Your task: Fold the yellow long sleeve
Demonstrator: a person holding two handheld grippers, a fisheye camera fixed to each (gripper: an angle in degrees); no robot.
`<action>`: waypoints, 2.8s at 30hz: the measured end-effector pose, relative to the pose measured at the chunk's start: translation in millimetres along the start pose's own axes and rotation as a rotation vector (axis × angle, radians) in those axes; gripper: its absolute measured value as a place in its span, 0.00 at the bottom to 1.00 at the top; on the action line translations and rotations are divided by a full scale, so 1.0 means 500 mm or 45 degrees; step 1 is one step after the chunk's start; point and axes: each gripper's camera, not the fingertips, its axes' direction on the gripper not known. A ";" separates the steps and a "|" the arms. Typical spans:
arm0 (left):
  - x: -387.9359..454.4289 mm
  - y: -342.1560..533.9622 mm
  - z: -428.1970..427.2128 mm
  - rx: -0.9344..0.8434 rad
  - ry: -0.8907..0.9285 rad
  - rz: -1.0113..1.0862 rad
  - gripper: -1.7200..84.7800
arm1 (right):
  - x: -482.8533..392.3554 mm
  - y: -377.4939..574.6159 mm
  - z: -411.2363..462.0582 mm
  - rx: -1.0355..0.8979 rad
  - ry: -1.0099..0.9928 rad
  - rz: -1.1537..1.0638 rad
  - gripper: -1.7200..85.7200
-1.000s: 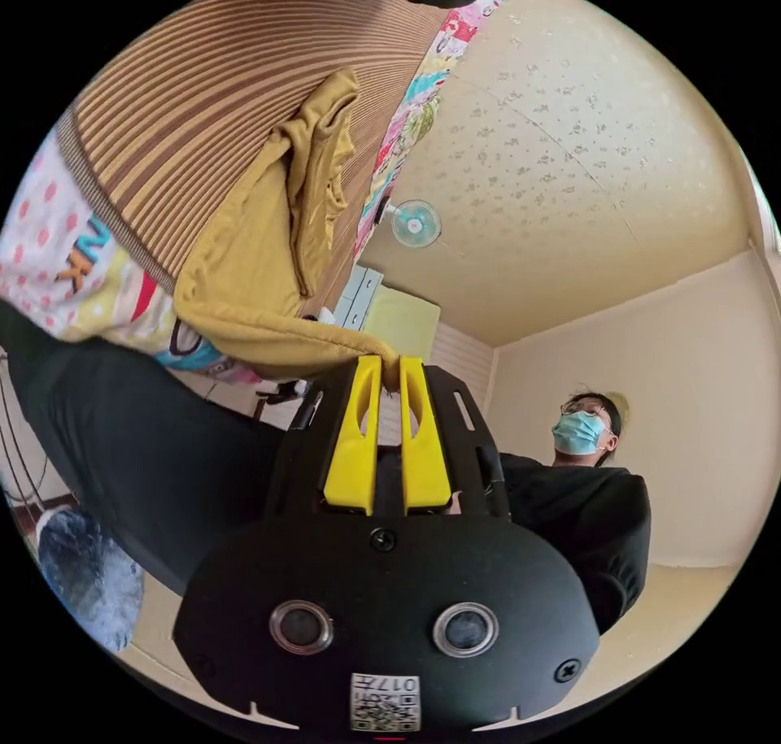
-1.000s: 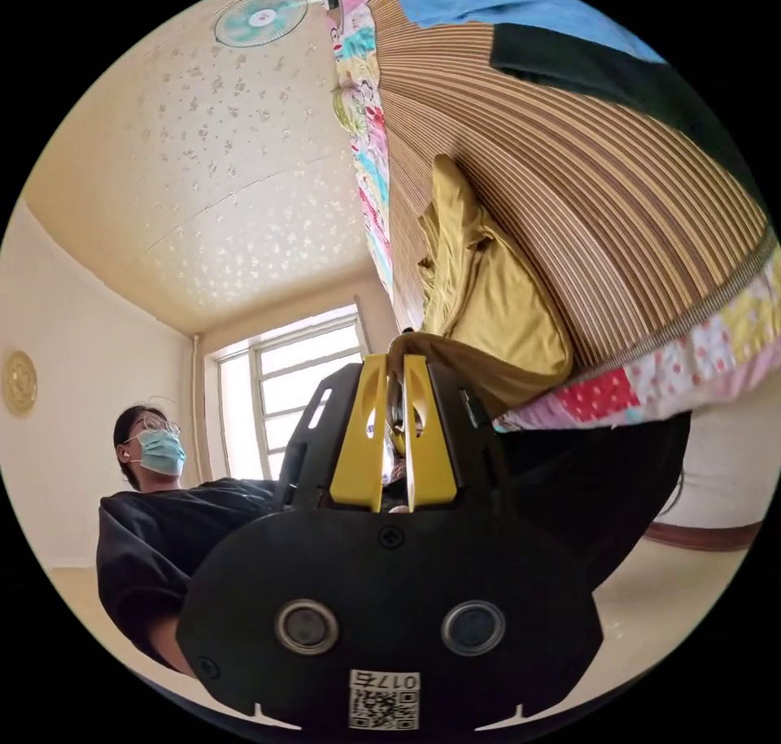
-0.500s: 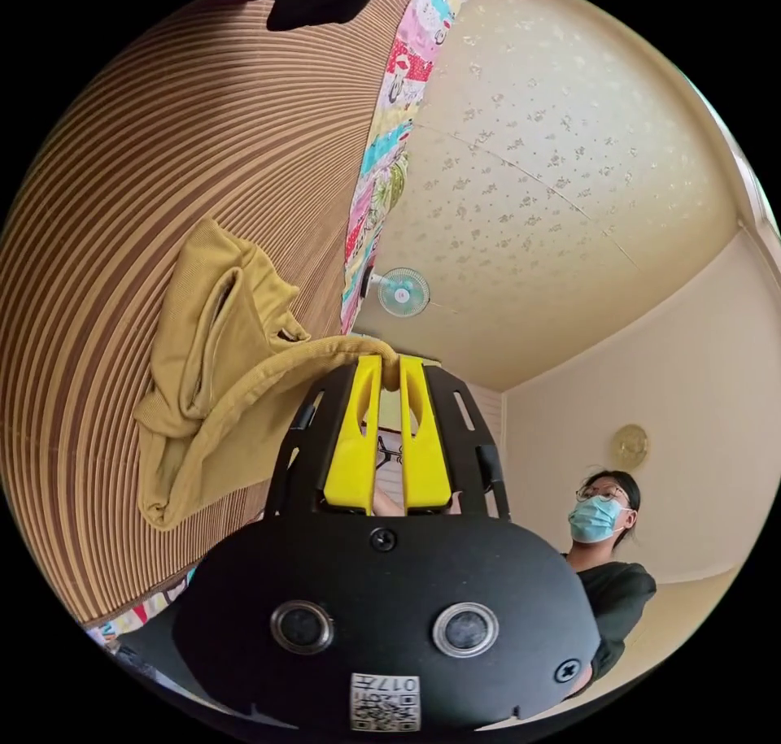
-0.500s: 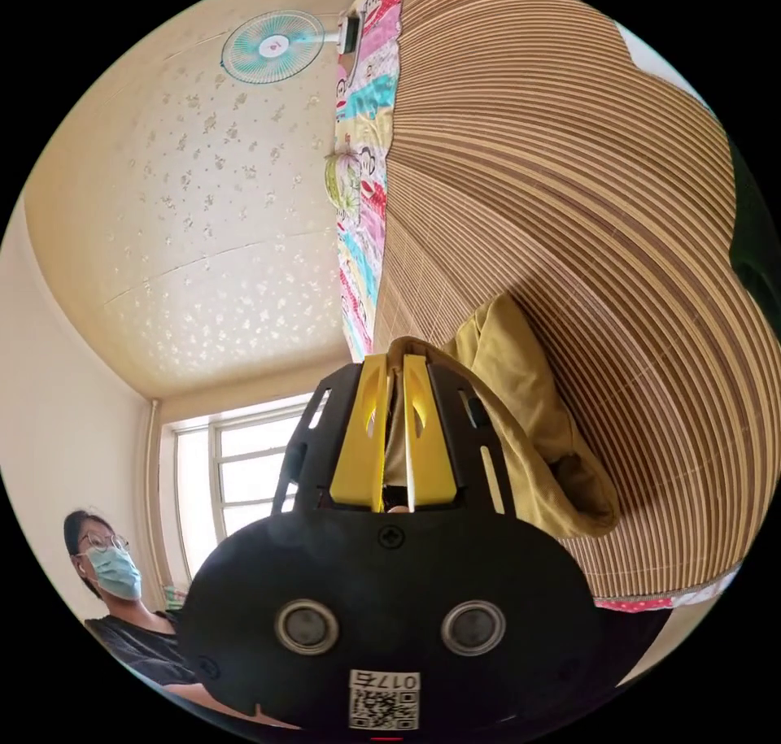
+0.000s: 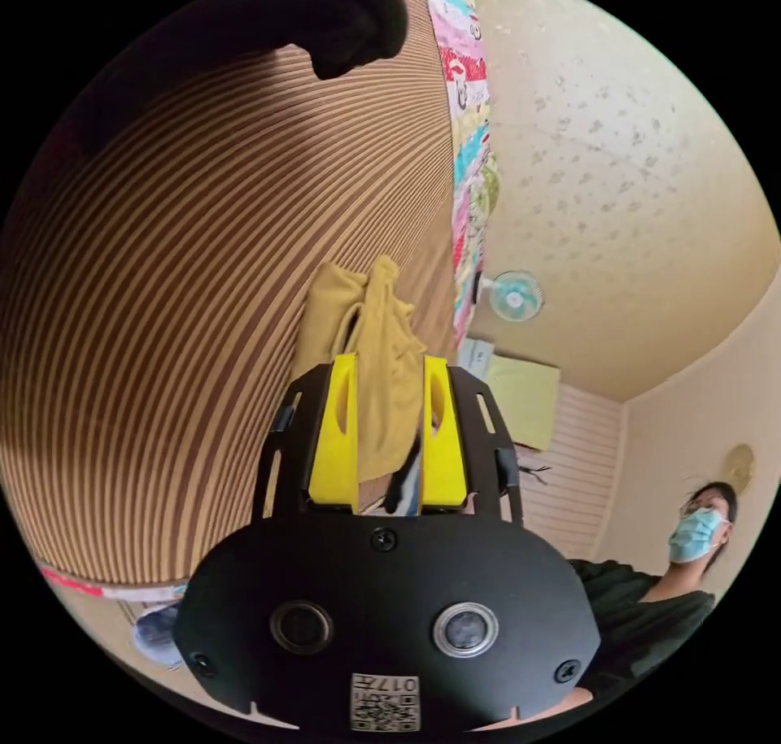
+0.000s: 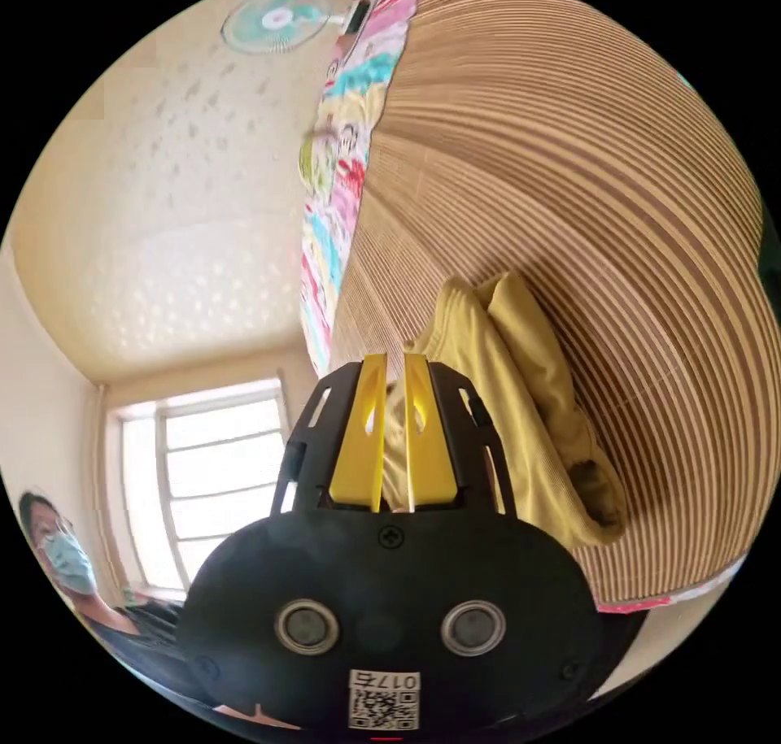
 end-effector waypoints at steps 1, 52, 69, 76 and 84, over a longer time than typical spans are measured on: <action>0.003 0.038 -0.002 0.016 -0.092 0.039 0.17 | -0.032 0.017 0.052 -0.139 0.104 -0.103 0.08; 0.100 0.322 0.299 -0.131 -0.197 0.611 0.10 | -0.194 -0.050 0.014 -0.690 -0.023 -0.653 0.12; -0.046 0.180 0.829 -0.781 -0.325 0.446 0.20 | 0.213 -0.062 -0.282 -0.293 0.022 -0.094 0.13; -0.096 0.149 0.932 -0.984 -0.311 0.268 0.12 | 0.322 0.116 -0.399 -0.077 -0.368 0.095 0.17; -0.029 0.204 0.898 -1.020 -0.075 0.303 0.10 | 0.416 0.306 -0.286 -0.079 -0.648 0.436 0.30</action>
